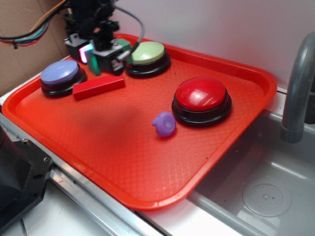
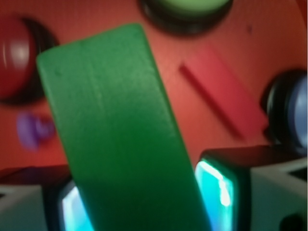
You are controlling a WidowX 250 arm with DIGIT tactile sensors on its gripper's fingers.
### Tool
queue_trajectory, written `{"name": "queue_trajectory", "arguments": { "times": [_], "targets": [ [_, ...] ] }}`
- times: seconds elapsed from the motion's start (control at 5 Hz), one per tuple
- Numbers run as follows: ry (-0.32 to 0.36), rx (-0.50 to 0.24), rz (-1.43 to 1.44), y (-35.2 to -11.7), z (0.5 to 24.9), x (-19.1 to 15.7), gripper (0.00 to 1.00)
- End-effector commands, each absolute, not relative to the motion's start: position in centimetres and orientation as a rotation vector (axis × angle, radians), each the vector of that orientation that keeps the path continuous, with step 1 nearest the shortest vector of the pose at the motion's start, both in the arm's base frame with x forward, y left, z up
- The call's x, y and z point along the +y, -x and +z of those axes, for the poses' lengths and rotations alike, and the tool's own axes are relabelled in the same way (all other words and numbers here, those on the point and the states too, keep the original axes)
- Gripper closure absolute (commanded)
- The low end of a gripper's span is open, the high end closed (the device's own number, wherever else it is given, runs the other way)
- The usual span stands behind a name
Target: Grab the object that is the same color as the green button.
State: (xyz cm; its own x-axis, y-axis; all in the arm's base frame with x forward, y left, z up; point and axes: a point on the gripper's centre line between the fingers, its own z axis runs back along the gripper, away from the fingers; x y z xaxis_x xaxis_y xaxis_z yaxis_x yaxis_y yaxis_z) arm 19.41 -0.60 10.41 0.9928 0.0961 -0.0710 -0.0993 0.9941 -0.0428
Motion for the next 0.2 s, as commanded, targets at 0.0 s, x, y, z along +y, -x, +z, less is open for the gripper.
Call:
{"name": "queue_trajectory", "arguments": {
  "times": [0.0],
  "targets": [
    [0.074,0.082,0.094,-18.26,11.65,1.03,1.00]
  ]
}}
